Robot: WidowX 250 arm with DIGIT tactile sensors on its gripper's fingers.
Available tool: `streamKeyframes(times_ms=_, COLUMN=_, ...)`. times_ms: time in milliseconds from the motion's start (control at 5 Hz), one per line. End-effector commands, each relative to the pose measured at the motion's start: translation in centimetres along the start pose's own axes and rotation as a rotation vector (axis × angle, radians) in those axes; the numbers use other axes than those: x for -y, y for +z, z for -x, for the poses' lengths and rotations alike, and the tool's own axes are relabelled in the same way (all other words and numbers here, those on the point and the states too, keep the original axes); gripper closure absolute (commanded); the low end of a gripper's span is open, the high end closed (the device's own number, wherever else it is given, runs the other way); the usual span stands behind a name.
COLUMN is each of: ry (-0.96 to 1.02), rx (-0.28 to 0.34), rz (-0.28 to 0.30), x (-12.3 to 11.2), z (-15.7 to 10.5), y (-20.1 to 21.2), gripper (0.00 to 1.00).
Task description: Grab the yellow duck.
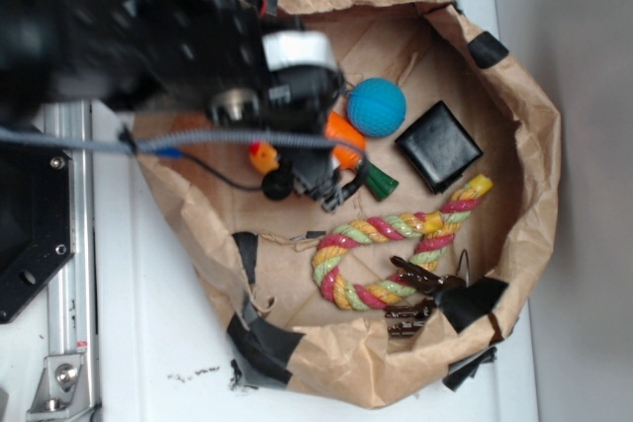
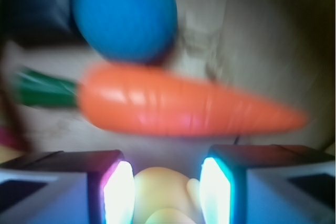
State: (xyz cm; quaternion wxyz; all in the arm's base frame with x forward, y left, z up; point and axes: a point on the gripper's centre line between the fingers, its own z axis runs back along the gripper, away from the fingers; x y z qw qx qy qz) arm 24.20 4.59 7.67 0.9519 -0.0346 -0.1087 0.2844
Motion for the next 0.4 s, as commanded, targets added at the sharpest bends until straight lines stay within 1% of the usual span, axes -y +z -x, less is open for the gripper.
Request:
streamKeyframes(times_ms=0, ry=-0.130, rx=0.126, rz=0.096, x=2.8, z=-4.6, y=8.9, gripper=1.00)
streamKeyframes(times_ms=200, ry=-0.171, rx=0.073, rz=0.078, x=3.5, z=-4.0, y=7.8, gripper=1.00)
